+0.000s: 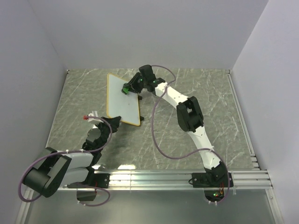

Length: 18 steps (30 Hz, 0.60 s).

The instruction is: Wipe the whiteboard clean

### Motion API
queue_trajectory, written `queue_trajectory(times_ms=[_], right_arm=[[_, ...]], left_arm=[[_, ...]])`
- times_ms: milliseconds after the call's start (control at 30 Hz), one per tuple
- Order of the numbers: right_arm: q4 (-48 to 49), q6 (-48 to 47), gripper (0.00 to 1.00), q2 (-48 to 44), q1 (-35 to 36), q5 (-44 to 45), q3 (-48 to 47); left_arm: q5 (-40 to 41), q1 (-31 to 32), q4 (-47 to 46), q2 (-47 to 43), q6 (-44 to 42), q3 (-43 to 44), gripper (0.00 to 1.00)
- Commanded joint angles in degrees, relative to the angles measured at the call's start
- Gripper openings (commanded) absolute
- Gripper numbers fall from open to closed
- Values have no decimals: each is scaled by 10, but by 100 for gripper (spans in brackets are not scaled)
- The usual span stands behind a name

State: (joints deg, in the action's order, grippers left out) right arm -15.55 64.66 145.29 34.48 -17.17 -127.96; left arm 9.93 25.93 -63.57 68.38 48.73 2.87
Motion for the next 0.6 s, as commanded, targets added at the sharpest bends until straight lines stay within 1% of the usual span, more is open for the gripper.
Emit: queue_trajectory(times_ms=[0, 67, 167, 200, 233, 333, 433, 567], right_arm=[[-8, -1, 0, 27, 22, 21, 60], [-1, 0, 0, 10, 23, 20, 109], [-24, -28, 0, -29, 28, 29, 165], [-17, -36, 0, -59, 30, 33, 190], [-12, -38, 0, -74, 32, 34, 243], [17, -38, 0, -126, 43, 25, 334], [28, -44, 0, -156, 63, 21, 382], [33, -45, 0, -181, 95, 8, 400]], left_arm=[[-84, 25, 50, 4, -36, -52, 1], [-84, 28, 49, 10, -36, -52, 0], [-88, 29, 43, 18, -38, -49, 0], [-88, 29, 42, 19, -38, -49, 0], [-88, 30, 39, 22, -38, -49, 0], [-88, 30, 34, 30, -40, -45, 1], [-91, 30, 26, 42, -43, -42, 0], [-94, 29, 15, 55, -43, -39, 0]])
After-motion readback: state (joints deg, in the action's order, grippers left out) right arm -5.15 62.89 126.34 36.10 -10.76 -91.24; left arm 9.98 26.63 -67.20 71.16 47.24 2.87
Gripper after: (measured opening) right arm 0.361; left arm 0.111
